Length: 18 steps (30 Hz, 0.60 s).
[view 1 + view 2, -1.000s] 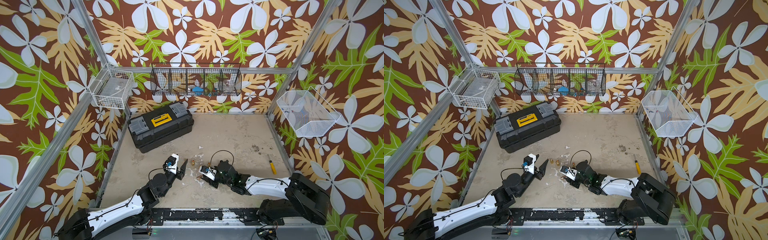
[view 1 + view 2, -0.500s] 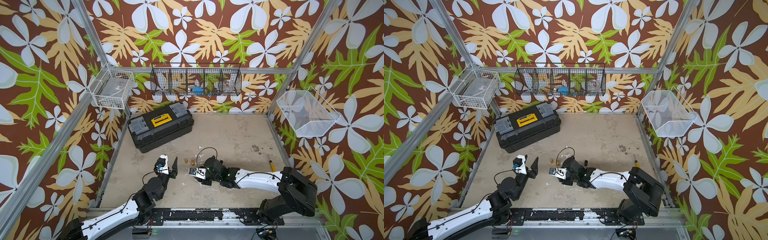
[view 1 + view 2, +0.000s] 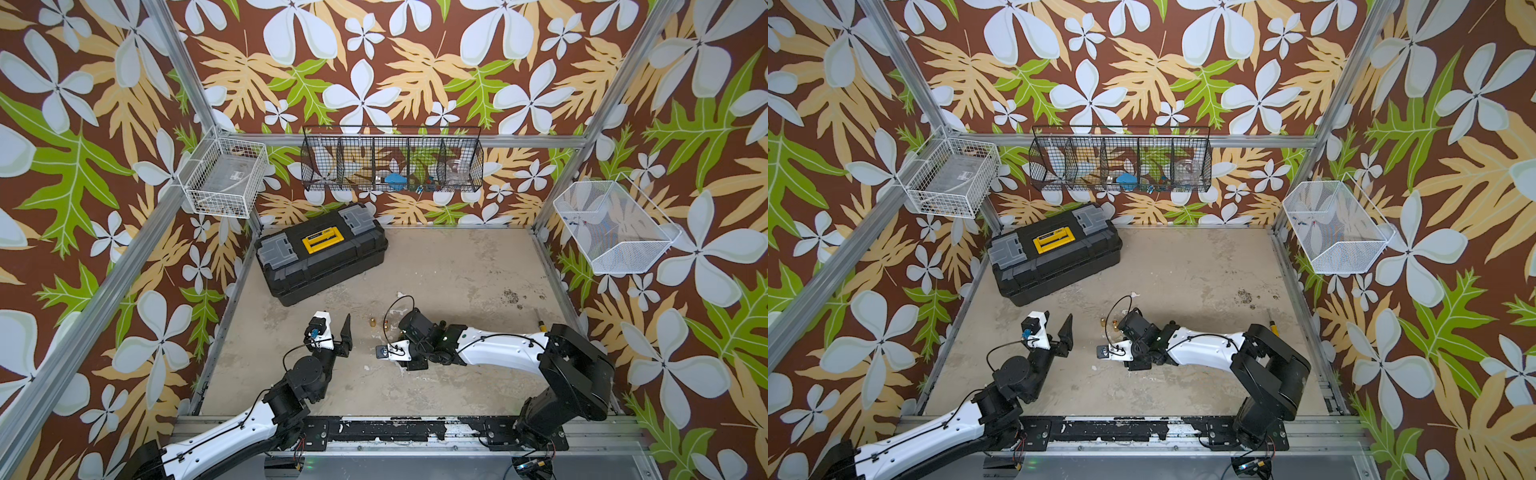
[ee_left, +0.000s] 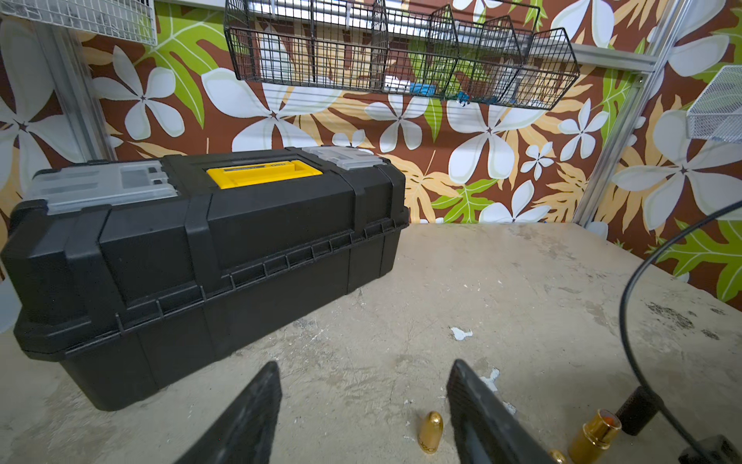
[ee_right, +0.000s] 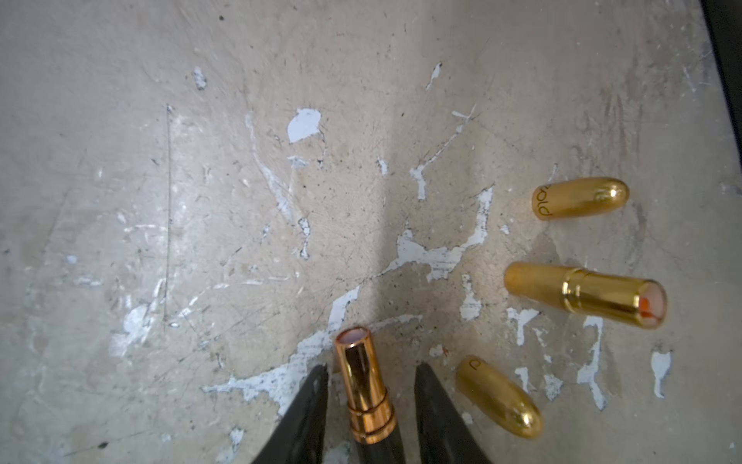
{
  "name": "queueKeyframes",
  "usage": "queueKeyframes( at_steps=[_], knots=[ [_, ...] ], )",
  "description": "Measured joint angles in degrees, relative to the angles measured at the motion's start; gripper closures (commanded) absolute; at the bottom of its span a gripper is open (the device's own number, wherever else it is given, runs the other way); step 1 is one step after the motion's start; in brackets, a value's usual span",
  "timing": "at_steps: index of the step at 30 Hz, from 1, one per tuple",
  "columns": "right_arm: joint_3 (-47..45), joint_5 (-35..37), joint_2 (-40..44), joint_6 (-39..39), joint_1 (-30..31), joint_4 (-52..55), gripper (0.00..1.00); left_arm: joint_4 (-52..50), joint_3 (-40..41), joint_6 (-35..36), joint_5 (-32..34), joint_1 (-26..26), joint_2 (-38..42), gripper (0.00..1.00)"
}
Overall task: Open the lipstick cap
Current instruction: Pick up the lipstick at the center of the board.
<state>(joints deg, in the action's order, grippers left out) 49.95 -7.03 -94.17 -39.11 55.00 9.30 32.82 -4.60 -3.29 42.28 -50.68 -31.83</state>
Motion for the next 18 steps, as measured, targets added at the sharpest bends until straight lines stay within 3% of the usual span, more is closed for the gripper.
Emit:
queueKeyframes(
  at_steps=[13,18],
  knots=[
    [2.69,0.96,-5.07,-0.76,0.0,1.11,0.68,0.02,0.02,0.04,0.55,0.04,1.38,0.32],
    [3.74,-0.02,-6.32,-0.76,0.0,0.94,0.81,0.02,0.02,0.26,0.5,0.04,1.51,0.32]
  ],
)
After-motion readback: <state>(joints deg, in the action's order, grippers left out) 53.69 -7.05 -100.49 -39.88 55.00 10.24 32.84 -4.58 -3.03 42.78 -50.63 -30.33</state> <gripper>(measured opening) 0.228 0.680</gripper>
